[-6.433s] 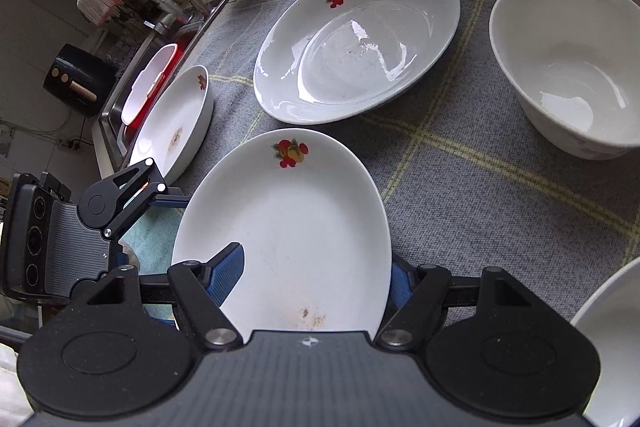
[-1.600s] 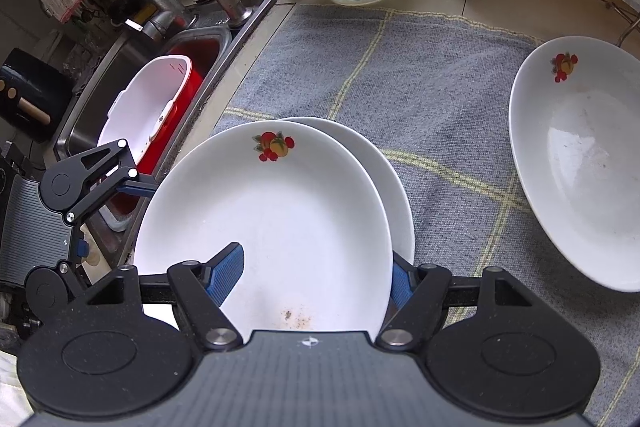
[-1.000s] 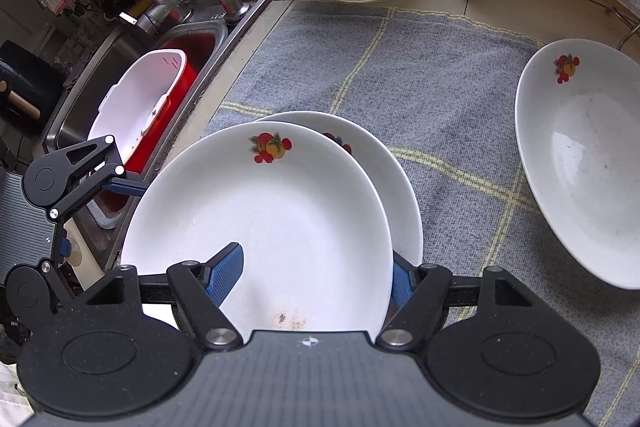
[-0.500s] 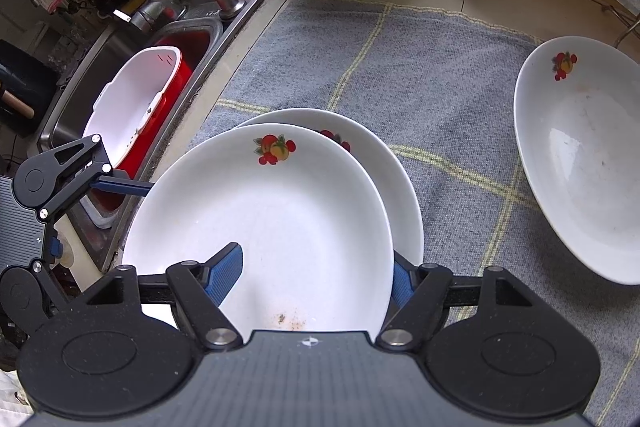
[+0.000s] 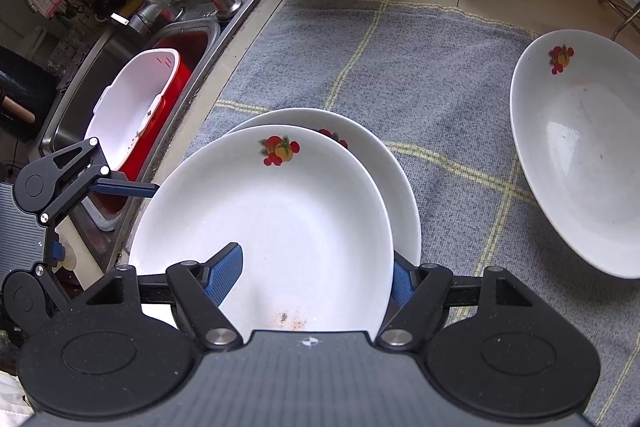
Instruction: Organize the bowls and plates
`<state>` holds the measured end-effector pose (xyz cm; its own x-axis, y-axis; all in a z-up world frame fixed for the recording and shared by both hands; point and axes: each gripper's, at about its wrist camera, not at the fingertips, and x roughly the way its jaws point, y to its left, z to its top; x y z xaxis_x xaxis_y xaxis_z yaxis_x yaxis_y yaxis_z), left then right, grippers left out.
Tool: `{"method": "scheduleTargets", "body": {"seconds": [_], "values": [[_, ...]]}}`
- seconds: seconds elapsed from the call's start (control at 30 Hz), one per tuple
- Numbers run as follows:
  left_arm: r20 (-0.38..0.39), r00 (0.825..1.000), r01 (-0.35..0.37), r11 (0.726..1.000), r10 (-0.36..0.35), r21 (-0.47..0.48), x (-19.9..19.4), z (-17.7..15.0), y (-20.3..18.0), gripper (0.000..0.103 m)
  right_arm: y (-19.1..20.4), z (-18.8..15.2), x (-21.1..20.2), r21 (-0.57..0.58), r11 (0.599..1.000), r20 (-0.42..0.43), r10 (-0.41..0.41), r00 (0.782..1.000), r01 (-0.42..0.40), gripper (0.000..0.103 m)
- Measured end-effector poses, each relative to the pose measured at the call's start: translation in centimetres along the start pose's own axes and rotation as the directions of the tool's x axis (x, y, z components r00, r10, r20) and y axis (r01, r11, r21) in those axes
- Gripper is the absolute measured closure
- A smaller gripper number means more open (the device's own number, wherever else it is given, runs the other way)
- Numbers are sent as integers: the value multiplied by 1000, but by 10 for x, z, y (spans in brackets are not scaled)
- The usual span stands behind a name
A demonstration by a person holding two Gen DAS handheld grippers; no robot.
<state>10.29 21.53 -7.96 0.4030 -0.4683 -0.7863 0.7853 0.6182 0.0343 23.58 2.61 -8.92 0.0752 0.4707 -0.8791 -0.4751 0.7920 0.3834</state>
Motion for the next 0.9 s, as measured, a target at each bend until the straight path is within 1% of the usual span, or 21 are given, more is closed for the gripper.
{"method": "scheduleTargets", "body": {"seconds": [0.33,0.5,0.9], "values": [[5,1000,23,999,-24,27,3,2,-2,5,-4,-1,-8,35,999,-1,11,1000,-11,24],[10,999,31,999,-32,29,4,3,-2,5,-3,-3,-13,33,999,0,4,1000,-4,22],[22,999,49,998,-50,34,8,6,-2,5,1,-5,-17,41,999,-6,-21,1000,21,22]]}}
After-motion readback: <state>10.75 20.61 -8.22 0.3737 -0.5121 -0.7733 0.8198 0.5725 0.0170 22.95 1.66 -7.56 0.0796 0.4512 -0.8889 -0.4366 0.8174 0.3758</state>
